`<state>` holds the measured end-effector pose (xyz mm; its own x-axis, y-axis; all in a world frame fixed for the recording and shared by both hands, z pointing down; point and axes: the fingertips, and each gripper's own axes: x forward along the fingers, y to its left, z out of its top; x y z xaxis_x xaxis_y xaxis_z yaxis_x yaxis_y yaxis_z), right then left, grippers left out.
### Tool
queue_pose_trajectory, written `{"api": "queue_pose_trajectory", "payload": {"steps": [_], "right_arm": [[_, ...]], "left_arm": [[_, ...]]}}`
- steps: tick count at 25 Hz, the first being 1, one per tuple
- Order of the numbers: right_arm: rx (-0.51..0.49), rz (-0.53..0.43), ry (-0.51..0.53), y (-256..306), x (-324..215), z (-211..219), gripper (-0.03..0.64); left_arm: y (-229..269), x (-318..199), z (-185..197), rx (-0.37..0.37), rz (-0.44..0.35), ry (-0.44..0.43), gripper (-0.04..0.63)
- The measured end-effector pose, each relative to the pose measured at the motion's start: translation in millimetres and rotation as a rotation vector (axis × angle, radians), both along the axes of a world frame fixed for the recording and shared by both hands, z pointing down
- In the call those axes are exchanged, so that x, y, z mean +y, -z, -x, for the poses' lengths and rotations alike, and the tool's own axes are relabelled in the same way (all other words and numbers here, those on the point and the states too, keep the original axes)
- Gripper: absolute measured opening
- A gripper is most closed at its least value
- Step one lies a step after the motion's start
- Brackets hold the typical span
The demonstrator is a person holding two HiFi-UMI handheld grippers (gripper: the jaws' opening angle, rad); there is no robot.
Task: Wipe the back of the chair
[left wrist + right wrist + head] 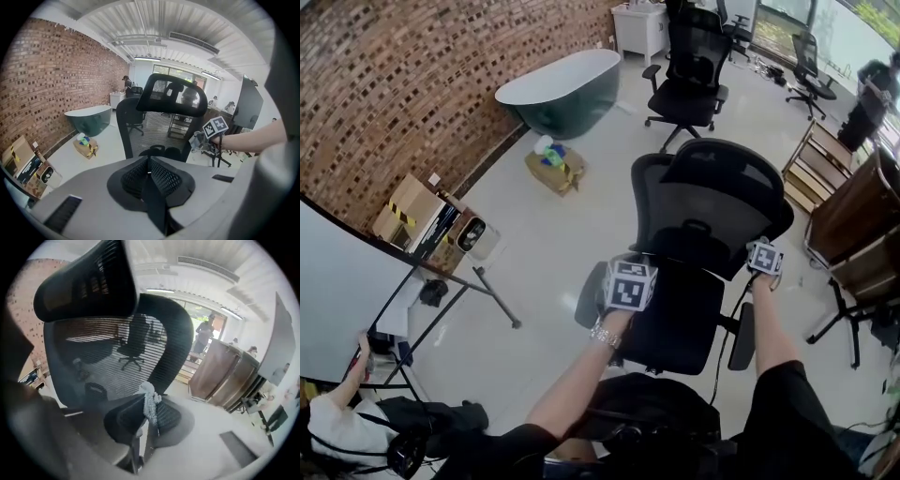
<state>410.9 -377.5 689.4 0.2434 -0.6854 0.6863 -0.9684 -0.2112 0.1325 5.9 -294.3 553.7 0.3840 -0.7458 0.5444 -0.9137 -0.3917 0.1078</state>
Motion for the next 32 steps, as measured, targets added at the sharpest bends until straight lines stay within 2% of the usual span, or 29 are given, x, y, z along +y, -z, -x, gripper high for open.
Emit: {"api": "queue_pose_trajectory", "payload": {"steps": [2, 4, 10, 14, 16, 19, 23, 26, 29, 30, 32], "right_arm": [[0.006, -0.037, 0.009, 6.7, 0.5, 6.9, 0.041], [-0.045, -0.064, 0.087, 7.2, -10.2, 51.9, 0.04], [-0.213, -0.147, 0.394, 19.8, -51.0, 251.7, 0.041], [-0.192, -0.112, 0.572, 6.3, -66.2, 348.8, 0.041], [-0.206, -0.058, 0.584, -9.8, -69.5, 369.4, 0.041], [-0.218, 0.016, 0.506, -29.8, -72.7, 358.4, 0.041], [-0.147, 0.017, 0.457, -36.0, -71.9, 308.9, 0.041], [-0.097, 0.045, 0.347, -39.2, -62.1, 236.2, 0.041], [-0.067, 0.036, 0.215, -28.3, -43.4, 151.9, 0.041], [-0.029, 0.029, 0.164, -22.5, -36.9, 119.4, 0.041], [0.006, 0.066, 0.063, -23.0, -17.5, 64.3, 0.041]], "left_arm": [[-1.0, 0.5, 4.7, 0.0, 0.001, 0.01, 0.025], [0.2, -1.5, 10.1, 0.003, 0.002, 0.026, 0.025], [11.3, -0.5, 19.8, -0.004, -0.018, 0.063, 0.025], [11.3, 8.2, 34.7, -0.014, -0.01, 0.09, 0.025], [15.2, 9.0, 46.4, -0.036, -0.021, 0.101, 0.025], [16.8, 8.8, 59.2, -0.048, -0.027, 0.117, 0.025], [9.9, 11.2, 66.4, -0.034, -0.01, 0.137, 0.025], [8.7, 8.8, 57.6, -0.018, -0.006, 0.121, 0.025], [17.3, 4.2, 37.9, -0.005, -0.028, 0.074, 0.025], [20.3, 2.3, 31.7, -0.004, -0.038, 0.058, 0.025], [22.5, 0.3, 20.5, -0.005, -0.042, 0.03, 0.025]]}}
